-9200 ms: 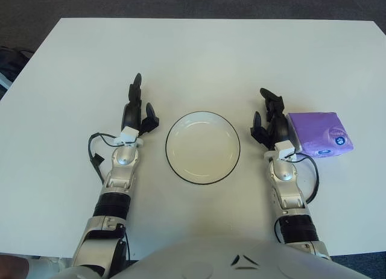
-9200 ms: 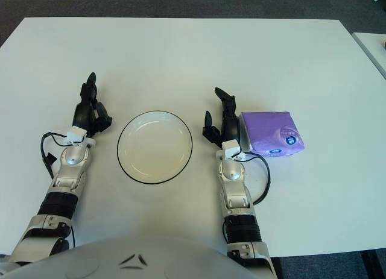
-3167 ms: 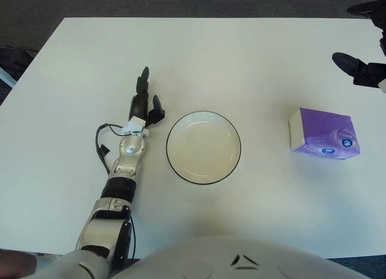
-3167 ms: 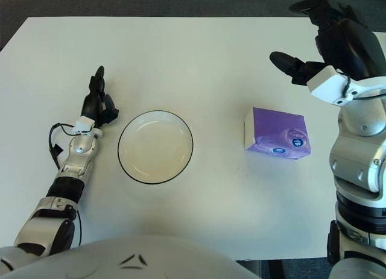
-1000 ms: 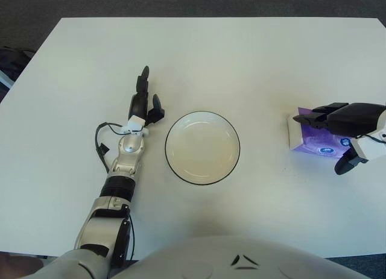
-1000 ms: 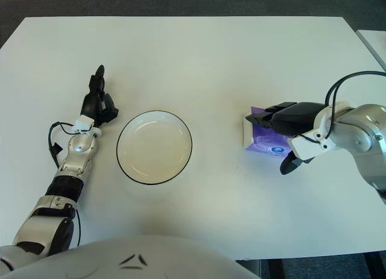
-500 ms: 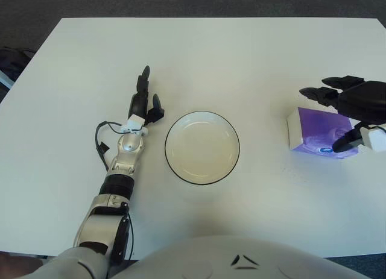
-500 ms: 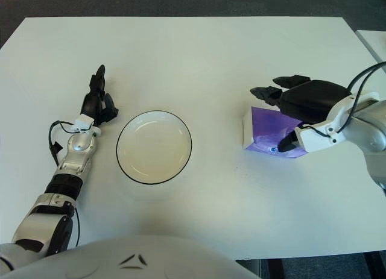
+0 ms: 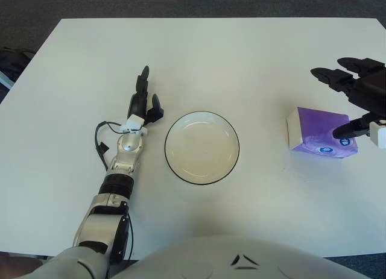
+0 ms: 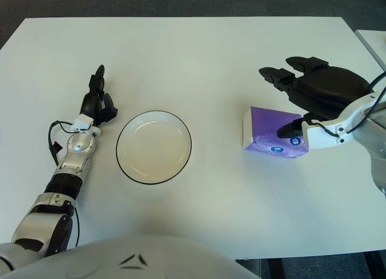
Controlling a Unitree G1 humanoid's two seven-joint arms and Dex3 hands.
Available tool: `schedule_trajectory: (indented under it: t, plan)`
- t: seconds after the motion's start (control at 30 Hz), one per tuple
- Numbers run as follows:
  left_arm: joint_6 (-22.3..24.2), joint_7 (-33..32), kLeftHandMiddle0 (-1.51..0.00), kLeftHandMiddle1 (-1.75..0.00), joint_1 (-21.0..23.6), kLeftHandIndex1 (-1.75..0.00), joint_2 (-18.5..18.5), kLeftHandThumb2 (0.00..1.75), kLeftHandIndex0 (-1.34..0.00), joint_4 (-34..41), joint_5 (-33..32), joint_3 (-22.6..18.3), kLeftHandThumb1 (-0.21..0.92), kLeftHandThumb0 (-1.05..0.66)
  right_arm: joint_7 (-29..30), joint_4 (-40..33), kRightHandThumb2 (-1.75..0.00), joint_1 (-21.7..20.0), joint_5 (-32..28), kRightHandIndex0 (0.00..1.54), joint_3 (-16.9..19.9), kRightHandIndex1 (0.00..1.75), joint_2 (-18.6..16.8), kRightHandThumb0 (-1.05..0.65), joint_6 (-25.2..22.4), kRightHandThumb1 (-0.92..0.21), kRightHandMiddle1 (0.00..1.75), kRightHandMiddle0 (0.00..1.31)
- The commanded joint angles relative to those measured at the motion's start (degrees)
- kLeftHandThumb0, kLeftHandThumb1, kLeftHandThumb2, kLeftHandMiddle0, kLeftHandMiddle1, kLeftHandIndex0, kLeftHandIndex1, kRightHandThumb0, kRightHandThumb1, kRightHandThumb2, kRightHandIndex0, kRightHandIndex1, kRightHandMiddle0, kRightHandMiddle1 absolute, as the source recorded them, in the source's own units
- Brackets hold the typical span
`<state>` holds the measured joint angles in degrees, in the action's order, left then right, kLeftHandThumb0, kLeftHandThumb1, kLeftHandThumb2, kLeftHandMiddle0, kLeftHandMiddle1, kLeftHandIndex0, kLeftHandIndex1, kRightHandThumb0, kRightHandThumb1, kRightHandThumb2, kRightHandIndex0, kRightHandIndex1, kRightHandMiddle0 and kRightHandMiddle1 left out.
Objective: Put the tissue paper into the plate.
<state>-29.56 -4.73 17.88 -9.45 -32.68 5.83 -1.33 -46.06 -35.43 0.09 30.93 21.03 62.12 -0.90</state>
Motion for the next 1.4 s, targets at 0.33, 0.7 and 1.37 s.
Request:
schedule_trajectory:
  t: [0.33,0.7,1.37]
  plan:
    - [1.3,0.6,-0.07,-0.01,-6.8,-0.24,0.8,1.07,0.0,-7.3,-0.1,0.3,0.92,-0.85,-1.3,-3.9,-0.34,3.5,4.4,0.0,-1.5,0.0,-2.9,-1.05,-4.4,-0.92,0.0,0.0]
    - [1.6,0.4,-0.07,-0.01,-6.7,-0.23,0.8,1.08,0.0,-7.5,0.0,0.4,0.92,-0.85,1.6,-1.0,-0.33,7.6,7.7,0.0,-2.9,0.0,-4.0,-1.05,0.6,-0.92,0.0,0.0]
    - [2.2,0.2,-0.06,0.0,-6.6,-0.21,0.4,1.08,0.0,-7.2,0.4,0.3,0.92,-0.86,3.3,8.1,-0.2,7.2,5.9,0.0,-10.4,0.0,-5.8,-1.05,4.3,-0.92,0.0,0.0]
